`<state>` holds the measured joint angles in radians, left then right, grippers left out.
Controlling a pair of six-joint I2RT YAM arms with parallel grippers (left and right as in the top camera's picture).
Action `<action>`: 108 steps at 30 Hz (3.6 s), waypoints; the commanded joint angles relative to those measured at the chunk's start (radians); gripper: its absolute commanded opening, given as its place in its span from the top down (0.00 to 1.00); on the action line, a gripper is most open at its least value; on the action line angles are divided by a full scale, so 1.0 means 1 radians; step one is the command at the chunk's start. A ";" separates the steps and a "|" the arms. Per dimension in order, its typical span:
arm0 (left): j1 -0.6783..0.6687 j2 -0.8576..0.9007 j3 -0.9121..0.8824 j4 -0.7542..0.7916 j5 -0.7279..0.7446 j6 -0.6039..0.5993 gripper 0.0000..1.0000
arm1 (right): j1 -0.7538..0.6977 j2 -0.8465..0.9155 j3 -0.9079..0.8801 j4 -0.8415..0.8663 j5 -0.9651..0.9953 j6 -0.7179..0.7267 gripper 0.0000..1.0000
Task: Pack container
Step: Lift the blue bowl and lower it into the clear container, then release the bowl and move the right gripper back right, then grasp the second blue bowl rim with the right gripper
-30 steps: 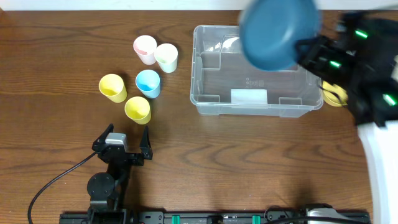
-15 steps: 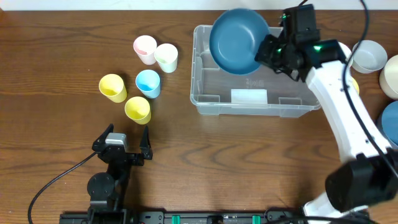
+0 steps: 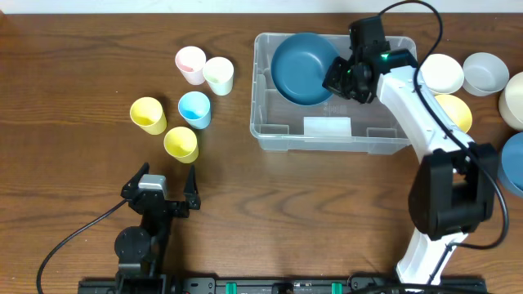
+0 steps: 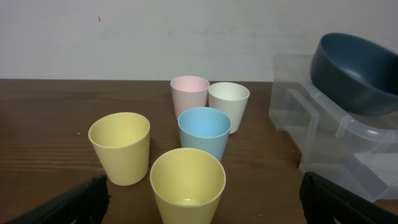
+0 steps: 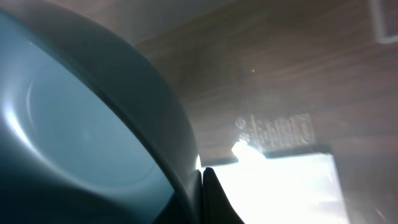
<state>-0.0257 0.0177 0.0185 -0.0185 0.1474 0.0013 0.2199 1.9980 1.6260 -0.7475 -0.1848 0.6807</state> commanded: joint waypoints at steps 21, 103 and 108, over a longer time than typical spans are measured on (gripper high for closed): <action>0.007 0.000 -0.014 -0.037 0.024 0.013 0.02 | 0.050 0.066 0.031 0.022 0.024 0.029 0.82; 0.007 0.000 -0.014 -0.037 0.024 0.013 0.02 | -1.117 -0.063 -0.253 -0.097 0.241 -0.023 0.01; 0.007 0.000 -0.014 -0.037 0.025 0.013 0.02 | -1.126 -0.062 -0.253 -0.101 0.268 -0.023 0.31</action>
<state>-0.0257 0.0177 0.0196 -0.0193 0.1505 0.0013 -0.8955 1.9366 1.3731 -0.8448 0.0528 0.6430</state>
